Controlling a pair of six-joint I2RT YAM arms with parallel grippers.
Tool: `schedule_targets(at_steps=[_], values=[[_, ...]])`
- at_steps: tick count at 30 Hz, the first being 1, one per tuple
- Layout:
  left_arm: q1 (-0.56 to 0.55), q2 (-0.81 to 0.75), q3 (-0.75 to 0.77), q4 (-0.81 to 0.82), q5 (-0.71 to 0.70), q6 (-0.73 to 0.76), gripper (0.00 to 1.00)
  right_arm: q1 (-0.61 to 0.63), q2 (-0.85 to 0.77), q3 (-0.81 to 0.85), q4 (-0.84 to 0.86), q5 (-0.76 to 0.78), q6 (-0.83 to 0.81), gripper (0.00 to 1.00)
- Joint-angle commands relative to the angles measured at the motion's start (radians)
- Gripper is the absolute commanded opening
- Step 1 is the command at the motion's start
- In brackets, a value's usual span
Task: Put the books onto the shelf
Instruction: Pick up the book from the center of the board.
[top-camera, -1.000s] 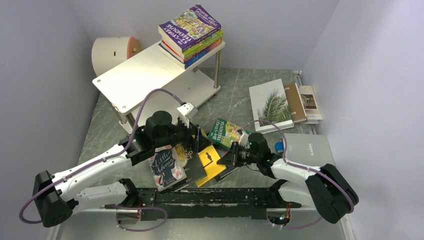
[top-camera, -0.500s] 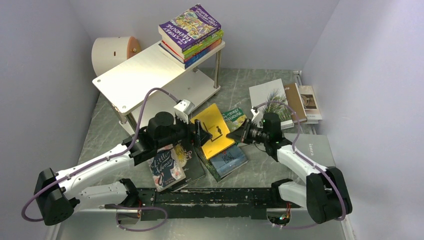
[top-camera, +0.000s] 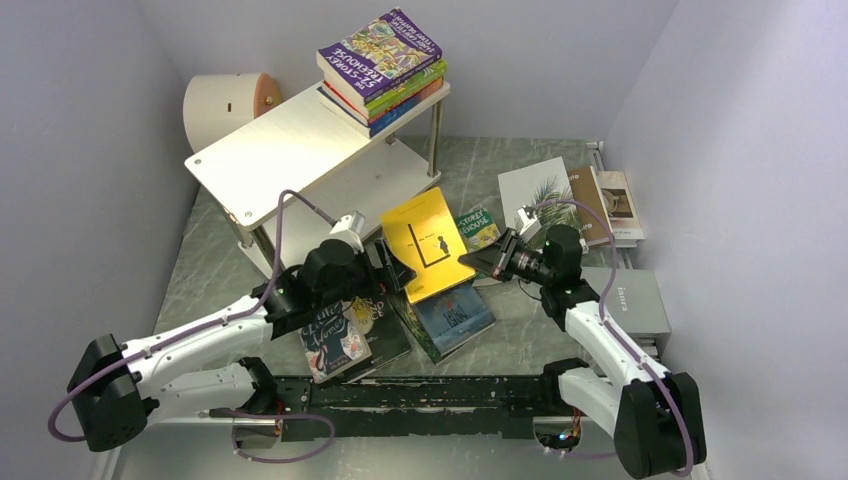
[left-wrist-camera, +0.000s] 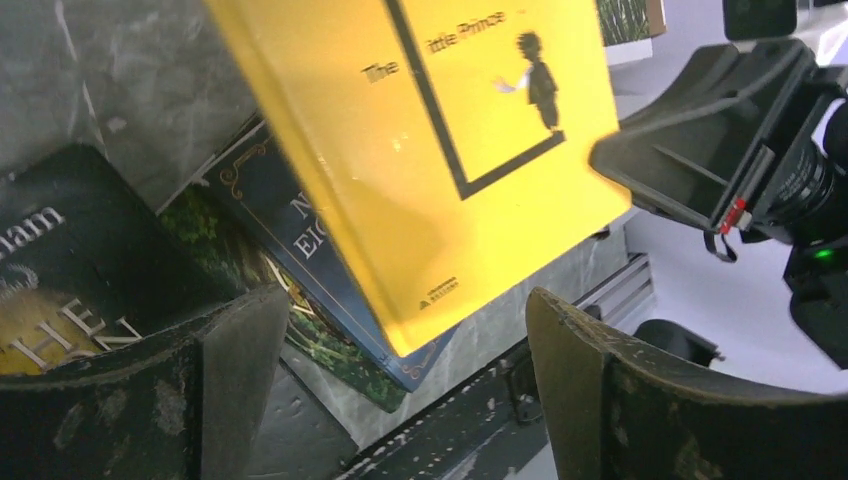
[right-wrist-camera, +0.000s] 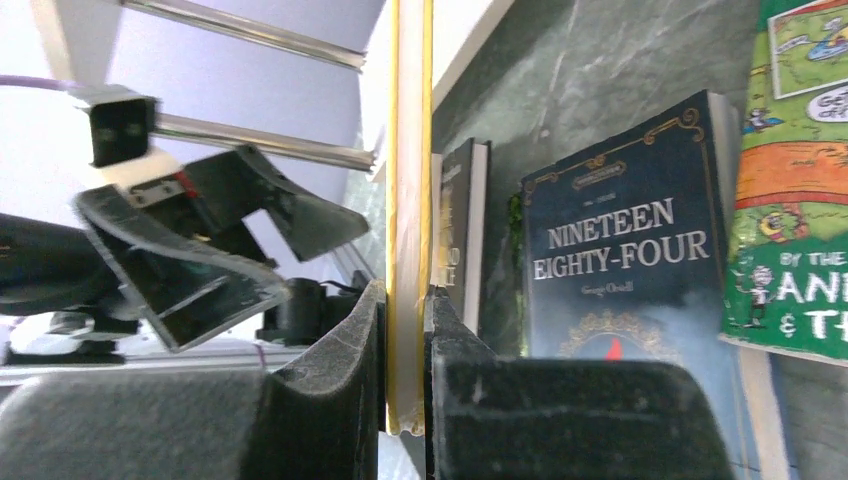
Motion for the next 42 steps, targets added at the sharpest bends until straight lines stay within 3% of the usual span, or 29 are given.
schedule_targets(at_steps=[1, 6, 9, 12, 18, 26, 32, 36, 42], values=[[-0.008, -0.052, -0.046, 0.05, -0.042, -0.206, 0.93, -0.022, -0.055, -0.012, 0.198, -0.135, 0.145, 0.0], [-0.008, -0.1, -0.058, 0.076, -0.035, -0.262, 0.96, -0.026, -0.17, -0.035, 0.293, -0.18, 0.26, 0.0], [-0.008, -0.103, -0.008, 0.151, 0.024, -0.146, 0.96, -0.026, -0.256, -0.033, 0.27, -0.156, 0.288, 0.0], [-0.008, -0.112, 0.076, 0.137, 0.097, -0.046, 0.94, -0.026, -0.346, -0.091, 0.403, -0.127, 0.439, 0.0], [-0.007, -0.17, 0.152, 0.189, 0.22, 0.017, 0.83, -0.026, -0.417, -0.054, 0.401, -0.134, 0.465, 0.0], [-0.002, -0.183, 0.348, -0.006, 0.204, 0.105, 0.59, -0.026, -0.417, 0.054, 0.35, -0.213, 0.421, 0.0], [0.006, -0.146, 0.483, -0.105, 0.314, 0.144, 0.48, -0.026, -0.401, 0.184, 0.198, -0.276, 0.3, 0.0], [0.007, -0.123, 0.591, -0.17, 0.36, 0.191, 0.5, -0.026, -0.373, 0.243, 0.122, -0.31, 0.244, 0.0], [0.009, -0.071, 0.745, -0.334, 0.381, 0.301, 0.57, -0.026, -0.33, 0.263, 0.151, -0.35, 0.245, 0.0]])
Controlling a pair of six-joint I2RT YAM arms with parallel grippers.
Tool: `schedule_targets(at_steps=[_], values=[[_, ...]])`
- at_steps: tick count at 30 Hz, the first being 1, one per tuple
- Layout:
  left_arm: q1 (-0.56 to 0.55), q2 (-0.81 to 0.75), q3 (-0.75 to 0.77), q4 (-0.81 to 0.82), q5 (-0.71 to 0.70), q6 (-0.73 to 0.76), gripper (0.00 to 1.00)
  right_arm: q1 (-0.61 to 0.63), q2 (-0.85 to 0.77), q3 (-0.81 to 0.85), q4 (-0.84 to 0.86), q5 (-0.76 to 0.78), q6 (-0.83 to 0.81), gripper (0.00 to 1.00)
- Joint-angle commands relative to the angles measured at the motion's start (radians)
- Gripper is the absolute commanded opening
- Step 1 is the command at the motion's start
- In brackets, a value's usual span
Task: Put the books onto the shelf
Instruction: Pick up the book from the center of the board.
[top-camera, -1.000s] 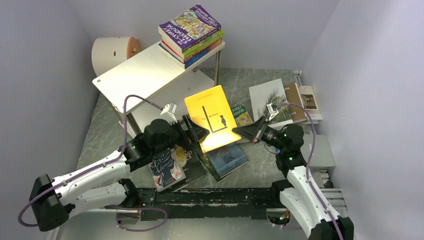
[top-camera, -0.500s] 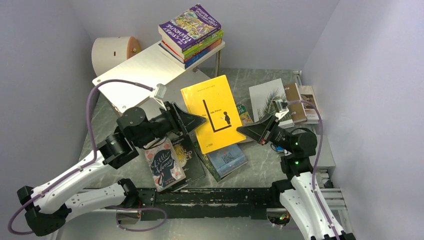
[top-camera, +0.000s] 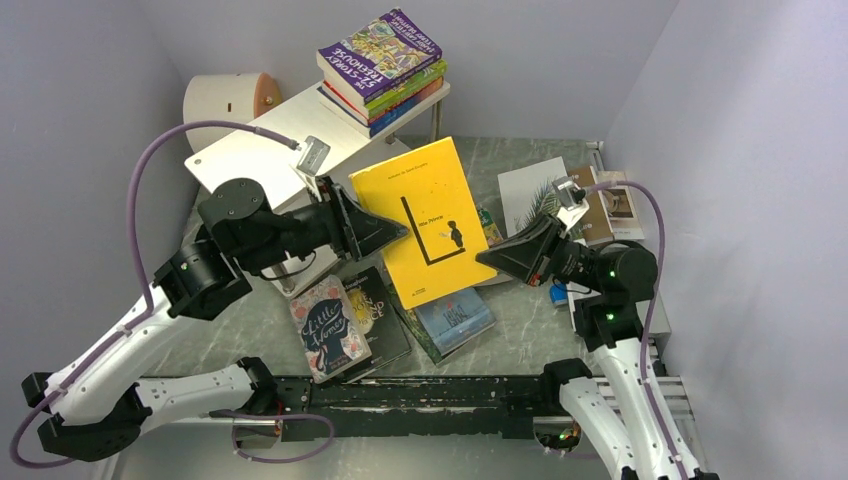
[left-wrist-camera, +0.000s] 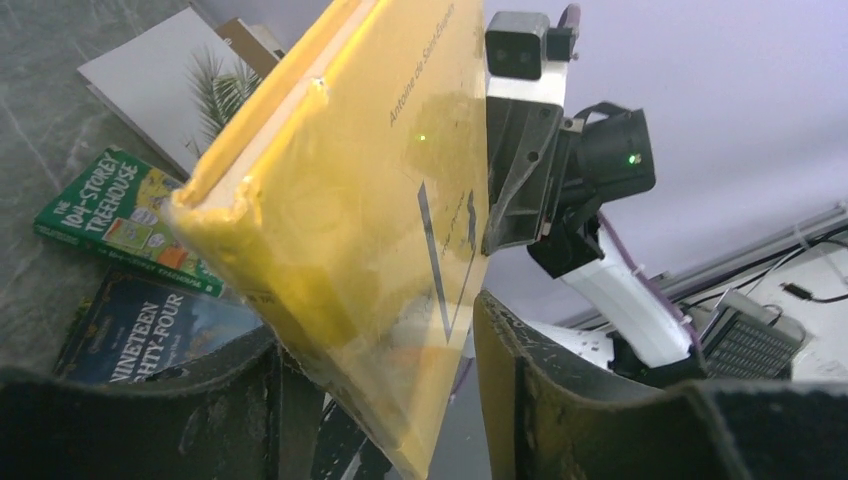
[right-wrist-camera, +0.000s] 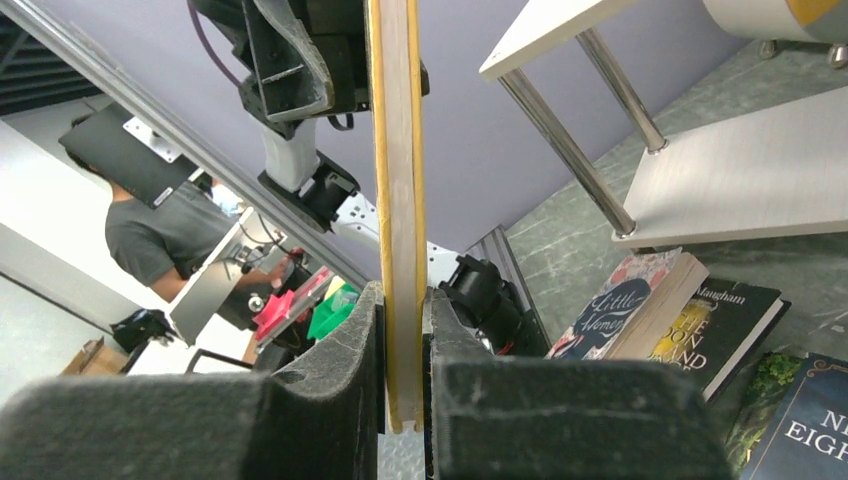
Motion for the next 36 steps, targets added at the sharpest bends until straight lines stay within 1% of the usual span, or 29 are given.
schedule_targets(at_steps=[1, 3, 5, 6, 7, 8, 9, 10, 11, 14, 15, 18, 19, 20, 23, 25, 28, 30, 33, 36], values=[[0.002, 0.015, 0.115, -0.066, 0.083, 0.11, 0.57, -0.003, 0.039, 0.017, -0.012, -0.061, -0.02, 0.0], [0.003, 0.029, 0.146, -0.101, 0.095, 0.131, 0.56, -0.004, 0.06, 0.022, 0.013, -0.074, -0.004, 0.0], [0.003, 0.042, 0.17, -0.135, 0.084, 0.144, 0.52, -0.004, 0.075, 0.029, 0.011, -0.077, -0.004, 0.0], [0.005, 0.047, 0.177, -0.14, 0.071, 0.143, 0.46, -0.004, 0.081, 0.024, 0.028, -0.074, 0.01, 0.0], [0.005, 0.05, 0.178, -0.131, 0.064, 0.141, 0.37, -0.004, 0.083, 0.002, 0.07, -0.068, 0.046, 0.0], [0.006, 0.053, 0.169, -0.114, 0.066, 0.133, 0.26, -0.004, 0.083, -0.022, 0.167, -0.06, 0.092, 0.0], [0.007, 0.057, 0.161, -0.091, 0.072, 0.127, 0.21, -0.004, 0.084, -0.046, 0.249, -0.051, 0.148, 0.0], [0.008, 0.061, 0.149, -0.06, 0.081, 0.118, 0.09, -0.004, 0.086, -0.065, 0.31, -0.038, 0.19, 0.0], [0.008, 0.064, 0.131, -0.027, 0.084, 0.106, 0.05, -0.004, 0.091, -0.073, 0.345, -0.025, 0.21, 0.0], [0.009, 0.071, 0.103, 0.085, 0.083, 0.069, 0.05, -0.004, 0.112, -0.078, 0.355, 0.014, 0.216, 0.0], [0.009, 0.07, 0.094, 0.129, 0.076, 0.054, 0.05, -0.004, 0.116, -0.084, 0.366, 0.028, 0.218, 0.09], [0.009, 0.064, 0.076, 0.25, 0.015, -0.003, 0.05, -0.004, 0.106, -0.102, 0.359, 0.104, 0.205, 0.54], [0.009, 0.062, 0.067, 0.29, -0.006, -0.023, 0.05, -0.004, 0.096, -0.107, 0.346, 0.138, 0.194, 0.67], [0.01, 0.062, 0.062, 0.322, -0.037, -0.044, 0.05, -0.004, 0.088, -0.108, 0.331, 0.176, 0.184, 0.75], [0.009, 0.078, 0.058, 0.41, -0.117, -0.089, 0.05, 0.001, 0.074, -0.124, 0.389, 0.258, 0.213, 0.88], [0.01, 0.098, 0.068, 0.434, -0.183, -0.113, 0.05, 0.006, 0.08, -0.13, 0.46, 0.303, 0.242, 0.9], [0.01, 0.113, 0.054, 0.511, -0.262, -0.162, 0.05, 0.027, 0.097, -0.126, 0.449, 0.376, 0.248, 0.91], [0.01, 0.126, 0.048, 0.555, -0.3, -0.194, 0.05, 0.056, 0.11, -0.152, 0.485, 0.449, 0.268, 0.92], [0.01, 0.148, 0.029, 0.642, -0.343, -0.272, 0.05, 0.148, 0.154, -0.174, 0.607, 0.568, 0.266, 0.92], [0.01, 0.175, 0.001, 0.739, -0.367, -0.337, 0.05, 0.26, 0.248, -0.088, 0.628, 0.61, 0.217, 0.92]])
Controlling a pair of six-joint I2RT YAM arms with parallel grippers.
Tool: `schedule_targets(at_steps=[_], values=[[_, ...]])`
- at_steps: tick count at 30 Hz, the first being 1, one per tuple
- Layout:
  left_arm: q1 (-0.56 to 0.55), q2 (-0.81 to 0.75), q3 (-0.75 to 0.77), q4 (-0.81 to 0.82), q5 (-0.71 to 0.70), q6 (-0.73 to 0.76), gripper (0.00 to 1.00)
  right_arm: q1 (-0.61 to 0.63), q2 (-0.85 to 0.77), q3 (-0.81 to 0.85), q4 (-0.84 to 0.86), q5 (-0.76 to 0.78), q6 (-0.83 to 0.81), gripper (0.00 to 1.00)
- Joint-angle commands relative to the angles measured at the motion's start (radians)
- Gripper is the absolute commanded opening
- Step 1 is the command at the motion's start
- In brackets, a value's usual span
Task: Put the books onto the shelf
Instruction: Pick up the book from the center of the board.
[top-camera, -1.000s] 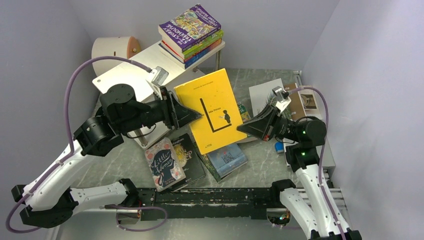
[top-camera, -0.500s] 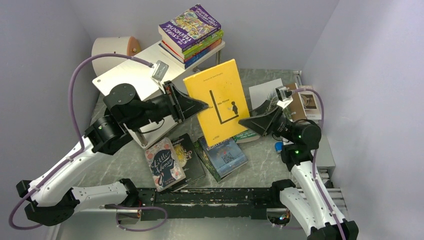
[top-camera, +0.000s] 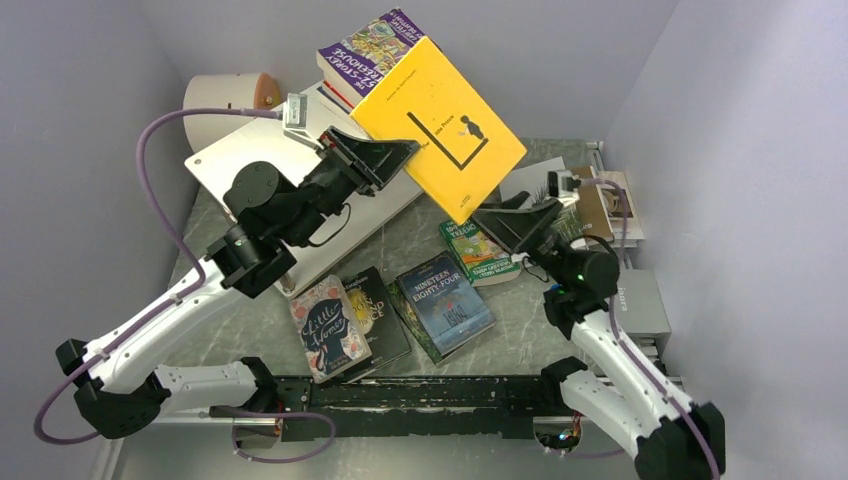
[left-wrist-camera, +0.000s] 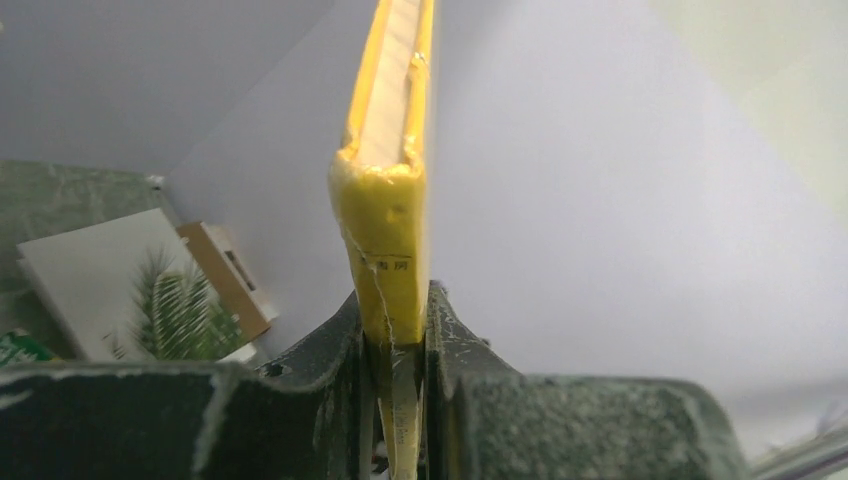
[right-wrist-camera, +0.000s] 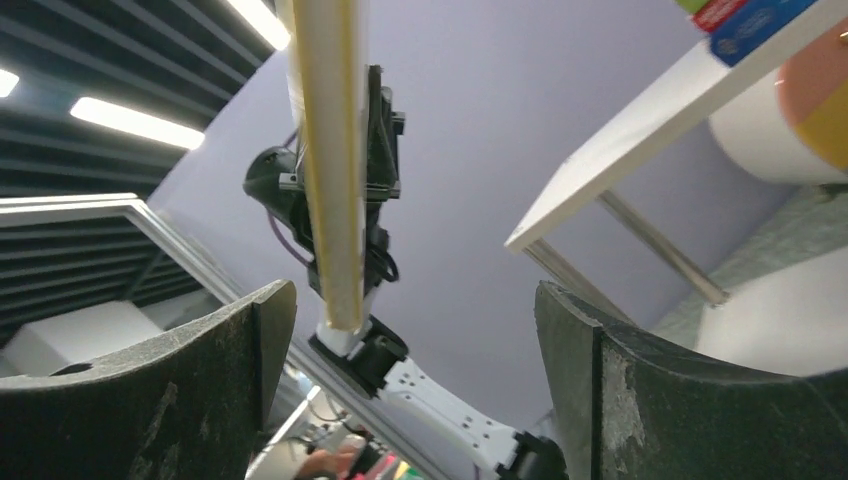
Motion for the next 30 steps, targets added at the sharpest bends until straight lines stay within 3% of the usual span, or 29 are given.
schedule_targets(at_steps=[1, 6, 13, 16, 19, 23, 25, 30], values=[[0.0, 0.027, -0.012, 0.295, -0.087, -0.142, 0.05, 0.146, 0.118, 0.096, 0.118, 0.151, -0.055, 0.92], [0.0, 0.071, 0.001, 0.303, -0.078, -0.16, 0.05, 0.211, 0.149, 0.132, 0.132, 0.259, -0.08, 0.89], [0.017, 0.042, -0.052, 0.293, -0.12, -0.201, 0.05, 0.212, 0.102, 0.074, 0.129, 0.421, -0.049, 0.77], [0.021, 0.02, -0.08, 0.306, -0.137, -0.19, 0.05, 0.212, 0.123, 0.069, 0.167, 0.423, -0.021, 0.6], [0.03, 0.02, -0.072, 0.261, -0.124, -0.175, 0.06, 0.212, 0.14, 0.088, 0.149, 0.403, -0.017, 0.35], [0.078, -0.013, -0.081, 0.169, -0.049, -0.143, 0.47, 0.174, 0.129, 0.087, 0.116, 0.386, -0.031, 0.06], [0.143, -0.027, -0.089, 0.128, 0.049, -0.132, 0.65, 0.114, 0.132, 0.103, 0.11, 0.314, -0.023, 0.0], [0.406, -0.02, -0.107, 0.183, 0.521, -0.134, 0.74, -0.077, 0.172, 0.159, 0.208, 0.018, 0.059, 0.0]])
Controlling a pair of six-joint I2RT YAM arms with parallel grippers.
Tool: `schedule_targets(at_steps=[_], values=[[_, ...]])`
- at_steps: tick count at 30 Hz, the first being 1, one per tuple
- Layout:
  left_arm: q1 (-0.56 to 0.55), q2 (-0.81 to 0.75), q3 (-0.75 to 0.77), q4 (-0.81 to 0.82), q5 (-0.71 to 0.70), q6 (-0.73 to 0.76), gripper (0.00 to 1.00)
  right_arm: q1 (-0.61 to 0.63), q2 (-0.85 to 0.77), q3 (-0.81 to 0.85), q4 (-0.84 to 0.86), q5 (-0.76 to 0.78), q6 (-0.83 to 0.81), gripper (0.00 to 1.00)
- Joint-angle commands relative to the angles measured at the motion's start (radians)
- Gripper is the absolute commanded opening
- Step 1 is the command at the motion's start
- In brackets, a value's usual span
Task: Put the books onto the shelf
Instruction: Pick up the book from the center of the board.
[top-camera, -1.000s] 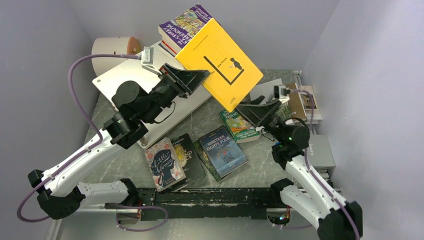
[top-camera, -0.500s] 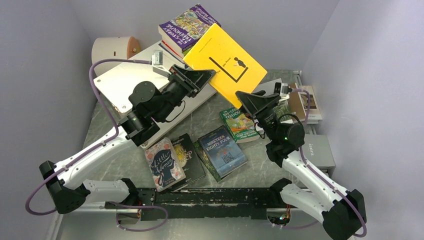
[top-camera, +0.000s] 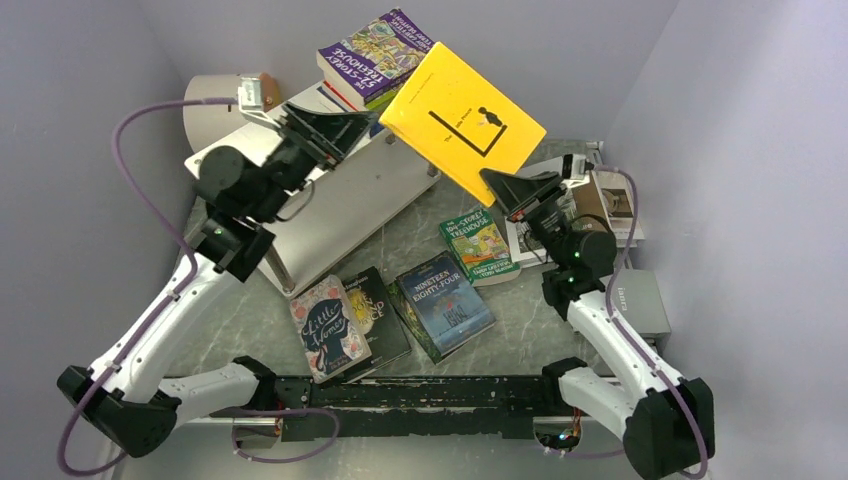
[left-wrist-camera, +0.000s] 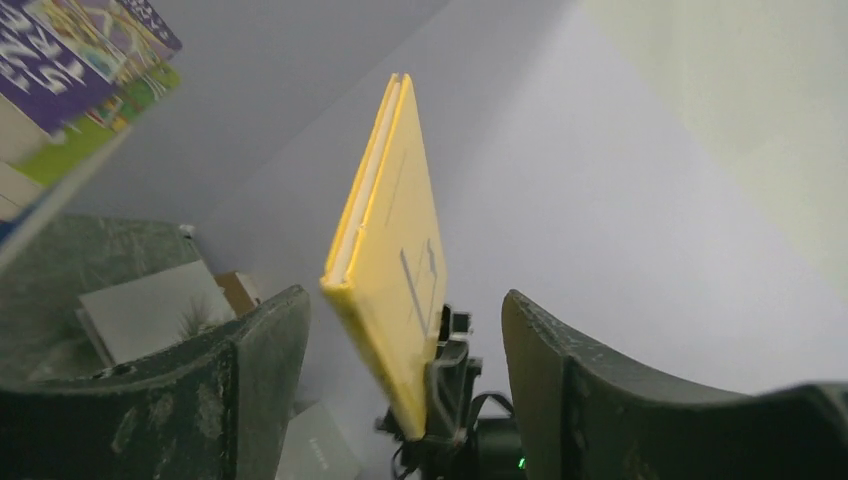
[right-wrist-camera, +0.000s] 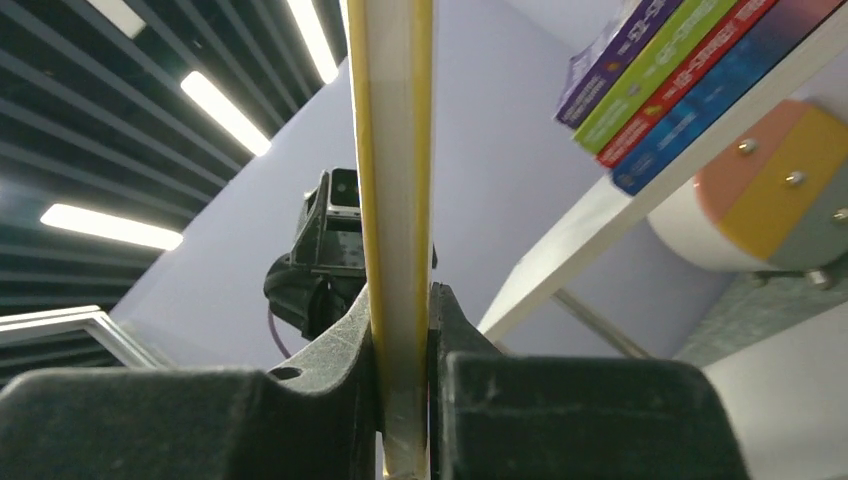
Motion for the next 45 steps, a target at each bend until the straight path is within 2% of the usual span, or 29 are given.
schedule_targets(at_steps=[1, 3, 6, 9, 13, 18, 21, 23, 24, 26, 29, 32, 35, 37, 40, 45], values=[[0.179, 0.006, -0.004, 0.059, 0.468, 0.028, 0.75, -0.148, 0.023, 0.091, 0.182, -0.288, 0.08, 0.0], [0.218, 0.026, 0.03, 0.037, 0.613, 0.078, 0.75, -0.18, 0.038, 0.118, 0.207, -0.4, 0.107, 0.0], [0.235, 0.05, 0.096, -0.079, 0.711, 0.194, 0.75, -0.193, 0.028, 0.133, 0.204, -0.488, 0.123, 0.0], [0.241, 0.038, 0.145, -0.202, 0.727, 0.299, 0.81, -0.195, -0.004, 0.154, 0.05, -0.552, 0.062, 0.0], [0.243, 0.025, 0.14, -0.173, 0.85, 0.314, 0.87, -0.194, -0.041, 0.184, -0.106, -0.613, -0.012, 0.0], [0.242, 0.008, 0.046, 0.049, 1.003, 0.168, 0.74, -0.195, -0.055, 0.196, -0.097, -0.684, 0.02, 0.0], [0.242, 0.0, 0.025, 0.077, 1.021, 0.143, 0.55, -0.193, -0.055, 0.21, -0.129, -0.712, 0.007, 0.0], [0.243, 0.002, 0.049, 0.036, 0.978, 0.163, 0.28, -0.193, -0.038, 0.216, -0.132, -0.737, 0.019, 0.0], [0.243, 0.007, 0.076, -0.027, 0.948, 0.196, 0.19, -0.194, -0.032, 0.212, -0.107, -0.746, 0.04, 0.0], [0.243, 0.02, 0.115, -0.069, 0.928, 0.222, 0.06, -0.193, -0.016, 0.205, -0.073, -0.751, 0.071, 0.0], [0.243, 0.015, 0.114, -0.046, 0.899, 0.204, 0.05, -0.193, 0.01, 0.198, -0.036, -0.744, 0.095, 0.01], [0.249, -0.015, 0.131, -0.108, 0.798, 0.232, 0.05, -0.194, 0.026, 0.198, -0.095, -0.715, 0.045, 0.2], [0.254, -0.05, 0.167, -0.203, 0.65, 0.246, 0.05, -0.193, 0.033, 0.188, -0.106, -0.659, 0.024, 0.52], [0.254, -0.08, 0.189, -0.285, 0.531, 0.245, 0.05, -0.194, 0.039, 0.181, -0.113, -0.613, 0.01, 0.65], [0.254, -0.133, 0.203, -0.385, 0.335, 0.236, 0.05, -0.193, 0.06, 0.179, -0.154, -0.559, -0.019, 0.73], [0.254, -0.215, 0.217, -0.501, 0.038, 0.23, 0.05, -0.193, 0.098, 0.158, -0.239, -0.475, -0.049, 0.76]])
